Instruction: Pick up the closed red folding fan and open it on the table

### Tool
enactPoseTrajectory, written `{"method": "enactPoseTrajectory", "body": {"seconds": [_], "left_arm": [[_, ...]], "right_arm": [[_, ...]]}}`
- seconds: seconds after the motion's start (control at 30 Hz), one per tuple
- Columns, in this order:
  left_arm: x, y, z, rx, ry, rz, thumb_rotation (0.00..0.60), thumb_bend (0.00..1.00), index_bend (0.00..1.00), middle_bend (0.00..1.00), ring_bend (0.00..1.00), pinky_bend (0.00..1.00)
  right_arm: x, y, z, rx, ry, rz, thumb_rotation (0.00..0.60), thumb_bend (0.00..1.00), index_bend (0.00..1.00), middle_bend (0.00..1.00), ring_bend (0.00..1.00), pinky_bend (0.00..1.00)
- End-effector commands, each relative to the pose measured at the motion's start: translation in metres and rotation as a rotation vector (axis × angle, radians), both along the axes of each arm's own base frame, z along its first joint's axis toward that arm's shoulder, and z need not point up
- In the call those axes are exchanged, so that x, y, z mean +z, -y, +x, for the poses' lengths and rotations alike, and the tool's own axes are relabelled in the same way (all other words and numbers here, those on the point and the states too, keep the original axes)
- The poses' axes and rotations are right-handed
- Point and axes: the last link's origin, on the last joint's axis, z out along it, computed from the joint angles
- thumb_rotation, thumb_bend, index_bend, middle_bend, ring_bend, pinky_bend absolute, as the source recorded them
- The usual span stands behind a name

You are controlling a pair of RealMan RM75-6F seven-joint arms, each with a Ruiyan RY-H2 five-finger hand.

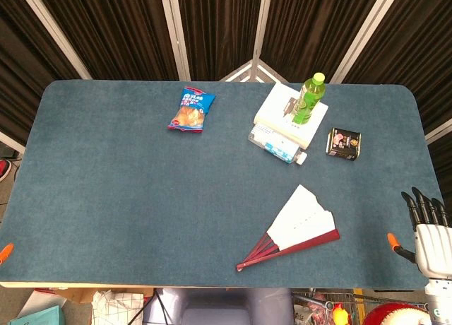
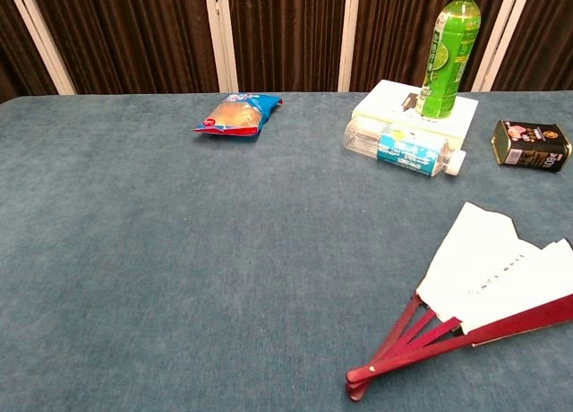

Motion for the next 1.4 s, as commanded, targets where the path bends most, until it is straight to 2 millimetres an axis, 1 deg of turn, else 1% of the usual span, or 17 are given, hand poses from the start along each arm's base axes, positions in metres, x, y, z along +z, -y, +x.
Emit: {"method": "enactPoseTrajectory", "body": {"seconds": [0.03,0.27,0.47,0.57,0.67,0.73,0.93,1.03,1.17,1.4], "left_arm": [[0.0,-0.001,0.0,0.0,-0.003,0.002,0.6,0.07,0.13,0.0,0.0,0.0],[-0.004,0.0,0.004,-0.022,-0.007,-0.013,0.6,0.07,0.13,0.0,0.0,0.0],[-0.006,0.0,0.006,-0.038,-0.01,-0.023,0.6,0.07,0.13,0.0,0.0,0.0],[-0.008,-0.002,0.004,-0.025,-0.02,-0.035,0.6,0.07,0.13,0.0,0.0,0.0],[-0.008,-0.004,0.003,-0.016,-0.019,-0.039,0.6,0.07,0.13,0.0,0.0,0.0],[-0.006,-0.001,0.006,-0.035,-0.015,-0.023,0.6,0.07,0.13,0.0,0.0,0.0],[-0.007,0.0,0.006,-0.025,-0.017,-0.028,0.6,0.07,0.13,0.0,0.0,0.0],[-0.008,0.0,0.006,-0.022,-0.017,-0.042,0.6,0.07,0.13,0.0,0.0,0.0],[-0.01,-0.002,0.005,-0.01,-0.017,-0.05,0.6,0.07,0.13,0.0,0.0,0.0],[-0.012,-0.003,0.006,-0.01,-0.008,-0.058,0.6,0.07,0.12,0.0,0.0,0.0]], "right_arm": [[-0.002,0.001,0.001,0.005,-0.003,0.005,0.6,0.27,0.1,0.06,0.11,0.1],[-0.002,-0.003,0.001,0.007,-0.007,0.015,0.6,0.27,0.11,0.06,0.11,0.1],[-0.001,-0.002,0.002,0.012,0.013,0.012,0.6,0.27,0.15,0.06,0.11,0.1],[-0.004,-0.001,0.003,0.017,0.03,0.031,0.6,0.27,0.16,0.05,0.11,0.1],[-0.01,0.001,0.004,0.027,0.019,0.064,0.6,0.27,0.16,0.06,0.11,0.1],[-0.016,0.001,0.007,0.042,0.016,0.092,0.6,0.27,0.16,0.06,0.11,0.1],[-0.02,-0.001,0.009,0.058,0.022,0.1,0.6,0.27,0.18,0.06,0.11,0.1],[-0.027,0.002,0.013,0.107,0.032,0.082,0.6,0.27,0.23,0.06,0.12,0.11],[-0.046,0.002,0.011,0.176,0.011,0.102,0.6,0.27,0.31,0.06,0.13,0.12],[-0.064,0.001,0.009,0.213,-0.003,0.162,0.6,0.27,0.39,0.06,0.14,0.12]]}}
